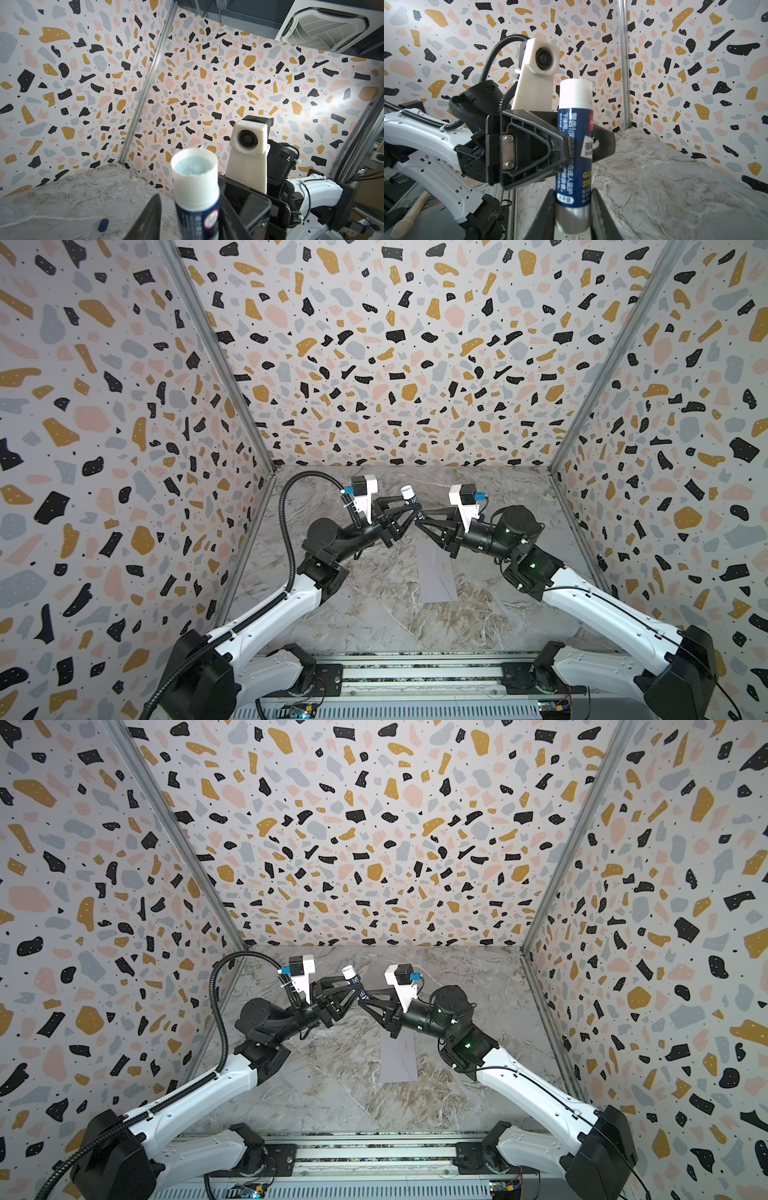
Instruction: Place the letter into the envelope and seal it
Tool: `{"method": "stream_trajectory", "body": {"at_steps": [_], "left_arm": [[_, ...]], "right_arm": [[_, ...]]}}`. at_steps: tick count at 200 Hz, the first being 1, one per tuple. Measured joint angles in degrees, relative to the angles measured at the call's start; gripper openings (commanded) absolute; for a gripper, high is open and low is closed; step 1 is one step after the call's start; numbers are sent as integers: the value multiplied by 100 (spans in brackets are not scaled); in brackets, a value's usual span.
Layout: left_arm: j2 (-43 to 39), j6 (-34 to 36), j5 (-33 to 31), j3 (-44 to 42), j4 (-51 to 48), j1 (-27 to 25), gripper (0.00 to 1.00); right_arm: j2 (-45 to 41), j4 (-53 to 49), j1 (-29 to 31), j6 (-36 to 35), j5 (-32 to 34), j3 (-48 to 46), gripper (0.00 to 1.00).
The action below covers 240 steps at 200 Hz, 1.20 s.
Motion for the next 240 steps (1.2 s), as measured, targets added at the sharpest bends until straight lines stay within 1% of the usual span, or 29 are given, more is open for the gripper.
{"method": "stream_trajectory", "body": {"at_steps": [38,69,84,103,127,163,177,216,240], "left_arm": [[-39,17,4,0,-17,11,39],[-96,57,-13,0,-72,48,44],[-103,63,-11,0,-94,61,40],[-103,79,-9,0,-114,61,39],[-118,87,-2,0,-133,61,31],[-144,63,42,0,-216,37,7],[-160,87,-9,2,-326,35,0],[-188,153,-267,24,-710,20,0],[-188,162,-503,24,-949,-2,0]], "right_arm": [[2,-4,-15,-2,-37,0,0],[2,-33,-15,-2,-122,0,0],[2,-59,-17,-4,-131,0,0],[2,-103,-22,-4,-127,-2,0],[4,-136,-26,-4,-125,-2,0],[28,-210,-33,-92,-114,-2,0],[35,-269,-31,-111,-72,-2,0],[48,-448,0,-247,315,-2,0],[57,-699,254,-540,990,33,0]]}}
